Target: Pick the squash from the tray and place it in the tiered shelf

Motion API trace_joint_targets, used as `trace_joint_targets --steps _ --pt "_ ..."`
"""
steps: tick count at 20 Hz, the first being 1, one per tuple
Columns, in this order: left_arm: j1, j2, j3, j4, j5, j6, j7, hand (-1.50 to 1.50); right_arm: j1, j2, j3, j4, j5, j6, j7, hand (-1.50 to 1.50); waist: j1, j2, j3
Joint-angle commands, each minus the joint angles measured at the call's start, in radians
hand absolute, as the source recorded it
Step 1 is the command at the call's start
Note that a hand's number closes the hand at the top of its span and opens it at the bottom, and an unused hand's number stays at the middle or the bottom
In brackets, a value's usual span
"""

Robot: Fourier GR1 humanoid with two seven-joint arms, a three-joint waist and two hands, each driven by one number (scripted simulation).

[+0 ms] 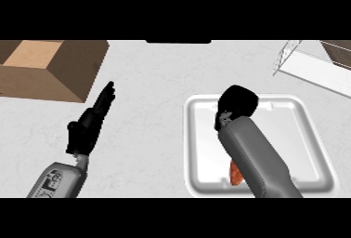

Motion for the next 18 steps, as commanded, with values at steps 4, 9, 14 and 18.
trace_joint_targets --steps 4,9,14,18 --pt "0.030 -0.012 0.010 -0.038 -0.016 -0.001 0.011 0.00 -0.001 0.010 -0.017 -0.052 -0.062 -0.049 0.073 1.50 -0.001 0.010 0.004" --pt "0.012 -0.031 -0.012 -0.039 -0.035 0.019 0.028 0.00 -0.040 0.010 -0.156 -0.087 -0.255 -0.263 -0.184 1.50 0.013 0.016 0.006" --pt "0.029 -0.023 -0.006 -0.049 -0.042 0.010 0.015 0.00 -0.048 0.010 -0.165 -0.166 -0.285 -0.424 -0.238 1.50 0.004 0.009 0.005" --pt "0.009 -0.043 -0.008 -0.035 -0.047 0.017 0.024 0.00 -0.119 0.010 -0.144 -0.239 -0.297 -0.581 -0.220 1.50 0.008 0.010 0.005"
